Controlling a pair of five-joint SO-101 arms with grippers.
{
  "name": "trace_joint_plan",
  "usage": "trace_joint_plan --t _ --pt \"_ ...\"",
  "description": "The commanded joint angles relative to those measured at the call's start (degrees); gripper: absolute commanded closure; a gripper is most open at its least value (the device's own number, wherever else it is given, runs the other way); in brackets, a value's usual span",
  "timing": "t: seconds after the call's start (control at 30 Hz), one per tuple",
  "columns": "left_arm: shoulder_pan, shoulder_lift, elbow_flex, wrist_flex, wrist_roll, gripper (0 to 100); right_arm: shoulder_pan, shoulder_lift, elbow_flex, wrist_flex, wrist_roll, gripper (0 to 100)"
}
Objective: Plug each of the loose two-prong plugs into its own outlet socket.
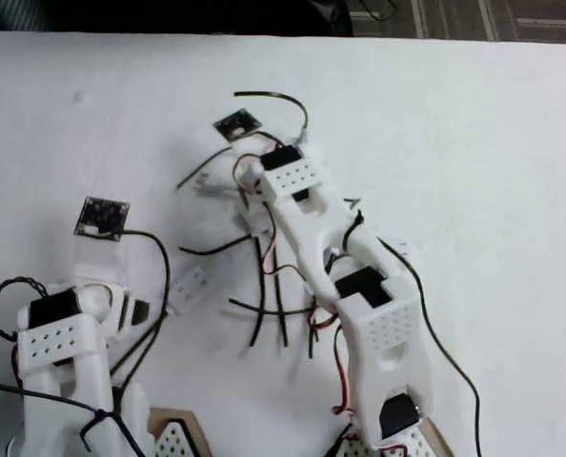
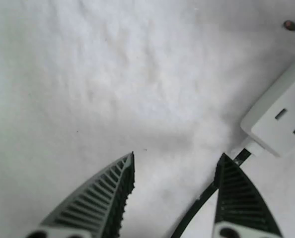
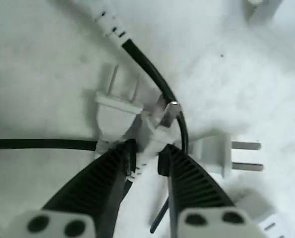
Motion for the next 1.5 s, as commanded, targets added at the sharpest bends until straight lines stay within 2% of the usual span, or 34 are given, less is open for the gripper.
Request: trace_joint_plan --t 0.0,0.2,0.5,0.57,0.7,0.77,1.03,1.27,1.47 --pt "-0.6 -0.7 -0.1 -0.9 0.3 74 1.4 -2.2 -2.5 3.2 -0.2 97.4" --pt "-0.6 -0.7 -0.1 -0.9 0.3 74 5.4 -11.5 -3.9 12.3 -0.6 98.1" --pt "-0.6 -0.7 -0.1 -0.9 0.3 74 15.3 -24.2 -3.9 24.7 -1.8 98.1" --pt "-0.6 -0.7 -0.1 -0.9 0.3 74 16.8 -25.8 -3.8 27.6 -8.6 98.1" --pt "-0.6 -0.7 -0.1 -0.9 0.3 74 19.6 -27.6 -3.7 30.2 -28.7 98.1" --pt "-0.6 -0.7 -0.1 -0.8 0.3 74 21.2 -28.2 -3.6 30.6 -36.0 98.1" --pt "-0.7 -1.0 0.7 -0.8 0.3 74 29.9 -33.4 8.2 30.6 -48.3 98.1" --pt "-0.7 -1.0 0.7 -0.8 0.3 74 39.3 -37.9 19.5 30.6 -48.4 98.1" --pt "-0.7 -1.0 0.7 -0.8 0.3 74 42.4 -38.5 23.3 30.5 -41.9 98.1"
